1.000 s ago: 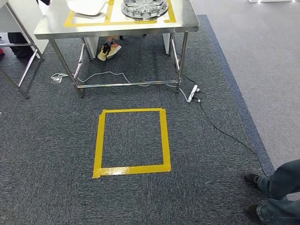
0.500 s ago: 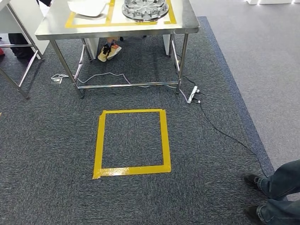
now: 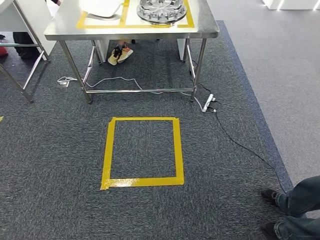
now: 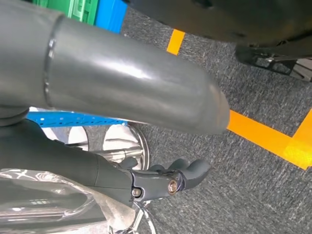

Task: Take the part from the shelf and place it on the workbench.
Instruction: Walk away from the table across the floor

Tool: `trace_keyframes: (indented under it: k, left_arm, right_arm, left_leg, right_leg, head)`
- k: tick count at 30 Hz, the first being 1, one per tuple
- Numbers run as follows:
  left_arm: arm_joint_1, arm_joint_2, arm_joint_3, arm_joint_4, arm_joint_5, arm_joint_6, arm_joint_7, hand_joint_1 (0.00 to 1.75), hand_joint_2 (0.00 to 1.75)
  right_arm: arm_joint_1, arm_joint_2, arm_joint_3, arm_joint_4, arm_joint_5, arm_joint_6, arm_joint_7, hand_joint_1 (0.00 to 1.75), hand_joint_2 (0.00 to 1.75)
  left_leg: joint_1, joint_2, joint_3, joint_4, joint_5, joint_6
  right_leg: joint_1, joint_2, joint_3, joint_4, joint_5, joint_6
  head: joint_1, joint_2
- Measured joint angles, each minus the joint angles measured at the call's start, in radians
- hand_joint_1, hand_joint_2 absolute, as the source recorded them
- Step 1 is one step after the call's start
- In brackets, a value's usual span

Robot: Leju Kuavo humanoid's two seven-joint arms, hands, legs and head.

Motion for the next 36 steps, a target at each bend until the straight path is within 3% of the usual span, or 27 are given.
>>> trace_keyframes:
  k: [1, 2, 4, 5, 6, 8, 9, 11, 13, 15, 16, 17, 19, 21, 23, 25, 27, 29, 31, 32, 33, 34, 36]
  left_arm:
    - [0.001, 0.0, 0.0, 0.0, 0.0, 0.0, 0.0, 0.0, 0.0]
    - [0.001, 0.0, 0.0, 0.0, 0.0, 0.0, 0.0, 0.0, 0.0]
    - [0.001, -0.001, 0.0, 0.0, 0.0, -0.001, 0.0, 0.0, 0.0]
    - [0.0, -0.002, 0.0, 0.0, 0.0, -0.002, -0.001, 0.0, 0.0]
    - [-0.001, -0.002, 0.0, 0.0, 0.0, -0.002, -0.001, 0.0, 0.0]
    - [-0.003, -0.002, 0.0, 0.0, 0.0, -0.003, -0.002, 0.0, 0.0]
    - [-0.002, -0.002, 0.0, 0.0, 0.0, -0.003, -0.002, 0.0, 0.0]
    - [-0.002, -0.002, -0.001, 0.0, 0.0, -0.003, -0.003, 0.0, 0.0]
    - [-0.004, -0.002, -0.001, 0.0, 0.0, -0.002, -0.003, 0.0, 0.0]
    - [-0.005, -0.002, -0.001, 0.0, 0.0, -0.002, -0.003, 0.0, 0.0]
    - [-0.003, -0.002, -0.001, 0.0, 0.001, -0.001, -0.003, 0.0, 0.0]
    - [-0.001, -0.001, 0.0, 0.0, 0.002, -0.001, -0.003, 0.0, 0.0]
    - [0.003, -0.001, 0.0, 0.0, 0.004, 0.0, -0.002, 0.0, 0.0]
    - [0.001, 0.0, -0.001, 0.0, 0.005, 0.0, -0.002, 0.0, 0.0]
    - [-0.002, 0.0, 0.0, 0.0, 0.006, 0.0, -0.001, 0.0, 0.0]
    - [0.0, -0.001, 0.0, 0.0, 0.007, 0.0, 0.0, 0.0, 0.0]
    - [0.003, -0.001, 0.0, 0.0, 0.008, 0.001, 0.0, 0.0, 0.0]
    - [0.001, -0.002, 0.0, 0.0, 0.008, 0.001, 0.0, 0.0, 0.0]
    - [-0.001, -0.003, 0.0, 0.0, 0.008, 0.001, 0.0, 0.0, 0.0]
    - [-0.001, -0.004, 0.0, 0.0, 0.008, 0.0, 0.0, 0.0, 0.0]
    - [0.0, -0.004, 0.0, 0.0, 0.007, -0.001, 0.0, 0.0, 0.0]
    - [0.0, -0.004, 0.0, 0.0, 0.005, -0.002, 0.002, 0.0, 0.0]
    - [-0.003, -0.007, -0.003, 0.0, -0.002, -0.004, 0.013, 0.0, 0.0]
  right_arm:
    - [0.001, 0.0, 0.0, 0.0, 0.0, 0.0, 0.0, 0.0, 0.0]
    - [0.003, 0.0, 0.0, 0.0, 0.0, 0.0, 0.0, 0.0, 0.0]
    - [0.005, 0.0, 0.0, 0.0, 0.0, 0.0, 0.0, 0.0, 0.0]
    - [0.005, 0.0, 0.0, 0.0, 0.0, 0.0, 0.0, 0.0, 0.0]
    - [0.006, 0.0, 0.0, 0.001, 0.0, -0.001, 0.0, 0.0, 0.0]
    - [0.006, 0.0, 0.0, 0.002, -0.001, -0.001, 0.0, 0.0, 0.0]
    - [0.006, 0.0, 0.0, 0.002, -0.001, -0.001, 0.001, 0.0, 0.0]
    - [0.006, -0.001, 0.0, 0.001, -0.001, -0.003, 0.002, 0.0, 0.0]
    - [0.007, -0.001, 0.0, 0.001, 0.0, -0.005, 0.002, 0.0, 0.0]
    - [0.008, -0.001, 0.0, 0.001, 0.0, -0.013, 0.005, 0.0, 0.0]
    - [0.008, -0.001, 0.0, 0.001, 0.0, -0.019, 0.006, 0.0, 0.0]
    - [0.008, -0.001, 0.0, 0.001, 0.0, -0.025, 0.008, 0.0, 0.0]
    - [0.007, 0.001, 0.0, 0.001, 0.001, -0.033, 0.009, 0.0, 0.0]
    - [0.008, 0.004, 0.0, 0.001, 0.002, -0.036, 0.009, 0.0, 0.0]
    - [0.007, 0.006, 0.0, 0.002, 0.002, -0.038, 0.009, 0.0, 0.0]
    - [0.005, 0.006, 0.0, 0.001, 0.002, -0.039, 0.01, 0.0, 0.0]
    - [0.004, 0.006, 0.0, 0.001, 0.003, -0.039, 0.009, 0.0, 0.0]
    - [0.005, 0.006, 0.0, 0.001, 0.003, -0.039, 0.009, 0.0, 0.0]
    - [0.007, 0.006, 0.0, 0.001, 0.004, -0.037, 0.008, 0.0, 0.0]
    - [0.008, 0.006, 0.0, 0.001, 0.004, -0.035, 0.008, 0.0, 0.0]
    - [0.008, 0.006, 0.0, 0.001, 0.005, -0.031, 0.006, 0.0, 0.0]
    - [0.009, 0.006, 0.0, 0.001, 0.005, -0.026, 0.004, 0.0, 0.0]
    - [0.009, 0.005, 0.0, 0.002, 0.005, -0.013, 0.0, 0.0, 0.0]
  left_leg:
    - [0.001, -0.006, 0.001, 0.0, -0.001, -0.001]
    - [0.003, -0.014, 0.003, 0.001, -0.003, -0.004]
    - [0.008, -0.034, 0.009, 0.005, -0.01, -0.015]
    - [0.009, -0.045, 0.01, 0.009, -0.015, -0.023]
    - [0.011, -0.056, 0.008, 0.013, -0.019, -0.032]
    - [0.012, -0.075, 0.0, 0.017, -0.02, -0.047]
    - [0.015, -0.084, -0.002, 0.015, -0.019, -0.054]
    - [0.017, -0.065, -0.011, 0.034, -0.03, -0.063]
    - [0.015, -0.019, -0.056, 0.127, -0.076, -0.067]
    - [0.014, 0.0, -0.132, 0.267, -0.13, -0.068]
    - [0.013, 0.003, -0.159, 0.311, -0.137, -0.067]
    - [0.013, 0.004, -0.168, 0.319, -0.123, -0.065]
    - [0.007, 0.021, -0.13, 0.222, -0.046, -0.053]
    - [-0.006, 0.073, -0.078, 0.1, 0.008, -0.037]
    - [-0.017, 0.099, -0.063, 0.054, 0.013, -0.03]
    - [-0.015, 0.076, -0.066, 0.045, 0.017, -0.025]
    - [-0.008, 0.052, -0.063, 0.036, 0.023, -0.017]
    - [-0.004, 0.029, -0.063, 0.033, 0.026, -0.013]
    - [-0.004, 0.003, -0.063, 0.034, 0.026, -0.012]
    - [-0.004, -0.012, -0.062, 0.034, 0.026, -0.012]
    - [-0.004, -0.026, -0.06, 0.034, 0.025, -0.012]
    - [-0.003, -0.041, -0.057, 0.034, 0.024, -0.014]
    - [-0.004, -0.068, -0.056, 0.038, 0.021, -0.021]
  right_leg:
    - [-0.002, 0.0, -0.017, 0.03, 0.0, 0.003]
    - [-0.005, 0.0, -0.016, 0.021, 0.02, 0.006]
    - [-0.013, 0.018, 0.038, -0.098, 0.093, 0.012]
    - [-0.017, 0.042, 0.07, -0.163, 0.116, 0.014]
    - [-0.021, 0.064, 0.097, -0.21, 0.126, 0.013]
    - [-0.02, 0.084, 0.116, -0.233, 0.115, 0.002]
    - [-0.019, 0.073, 0.119, -0.233, 0.112, -0.007]
    - [-0.017, 0.048, 0.124, -0.237, 0.111, -0.024]
    - [-0.014, 0.02, 0.13, -0.241, 0.107, -0.038]
    - [-0.007, -0.01, 0.133, -0.241, 0.102, -0.046]
    - [-0.004, -0.024, 0.136, -0.241, 0.099, -0.049]
    - [-0.001, -0.036, 0.139, -0.241, 0.096, -0.05]
    - [0.003, -0.058, 0.15, -0.241, 0.089, -0.05]
    - [0.008, -0.079, 0.157, -0.24, 0.08, -0.043]
    - [0.013, -0.103, 0.162, -0.241, 0.074, -0.032]
    - [0.012, -0.118, 0.169, -0.243, 0.07, -0.022]
    - [0.008, -0.08, 0.156, -0.209, 0.04, -0.012]
    - [0.005, -0.024, 0.101, -0.094, -0.02, -0.006]
    - [0.005, -0.005, 0.037, 0.024, -0.055, -0.003]
    - [0.005, -0.002, 0.022, 0.039, -0.045, -0.003]
    - [0.004, 0.001, 0.026, 0.014, -0.014, -0.003]
    - [0.003, 0.01, 0.047, -0.045, 0.03, -0.004]
    - [-0.003, 0.055, 0.101, -0.176, 0.092, -0.008]
  head:
    - [0.0, 0.0]
    - [0.0, 0.0]
    - [0.0, 0.0]
    - [0.001, 0.0]
    - [0.002, 0.0]
    - [0.002, 0.0]
    - [0.0, 0.0]
    - [-0.004, 0.0]
    - [-0.012, 0.0]
    - [-0.017, 0.0]
    - [-0.018, 0.0]
    - [-0.018, 0.0]
    - [-0.018, 0.0]
    - [-0.019, 0.0]
    - [-0.018, 0.0]
    - [-0.017, 0.0]
    - [-0.013, 0.0]
    - [-0.006, 0.0]
    - [-0.003, 0.0]
    - [-0.003, 0.0]
    - [-0.002, 0.0]
    - [-0.002, 0.0]
    - [-0.002, 0.0]
